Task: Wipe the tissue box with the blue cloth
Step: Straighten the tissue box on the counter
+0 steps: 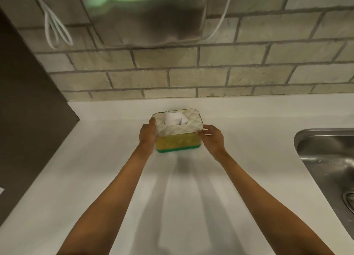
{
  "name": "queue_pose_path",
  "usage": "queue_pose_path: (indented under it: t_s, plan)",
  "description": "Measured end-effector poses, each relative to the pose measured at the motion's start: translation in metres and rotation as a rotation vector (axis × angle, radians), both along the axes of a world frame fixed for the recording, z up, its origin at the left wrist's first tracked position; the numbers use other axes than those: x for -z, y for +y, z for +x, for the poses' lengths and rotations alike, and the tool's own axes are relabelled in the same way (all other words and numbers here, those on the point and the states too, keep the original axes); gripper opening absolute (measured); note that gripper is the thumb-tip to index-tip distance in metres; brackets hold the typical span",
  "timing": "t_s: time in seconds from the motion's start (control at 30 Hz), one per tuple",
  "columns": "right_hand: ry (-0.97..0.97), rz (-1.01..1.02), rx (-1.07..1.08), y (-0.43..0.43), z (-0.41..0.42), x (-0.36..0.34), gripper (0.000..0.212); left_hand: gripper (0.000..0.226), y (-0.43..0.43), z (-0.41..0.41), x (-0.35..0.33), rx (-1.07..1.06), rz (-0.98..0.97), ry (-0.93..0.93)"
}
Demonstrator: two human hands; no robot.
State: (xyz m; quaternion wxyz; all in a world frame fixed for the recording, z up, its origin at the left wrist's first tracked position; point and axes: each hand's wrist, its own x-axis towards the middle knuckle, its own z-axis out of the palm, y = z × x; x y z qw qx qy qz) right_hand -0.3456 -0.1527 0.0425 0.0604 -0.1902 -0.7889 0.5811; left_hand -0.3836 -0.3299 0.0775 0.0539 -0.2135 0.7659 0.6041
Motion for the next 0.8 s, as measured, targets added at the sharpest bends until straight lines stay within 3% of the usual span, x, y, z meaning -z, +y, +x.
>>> queue_pose_path:
  t_s: [0.8]
  plan:
    - [-0.055,-0.018,0.042,-0.012,-0.033,-0.001,0.048,0.053,-0.006,-0.053,0.011,0.037,-0.059,0.041]
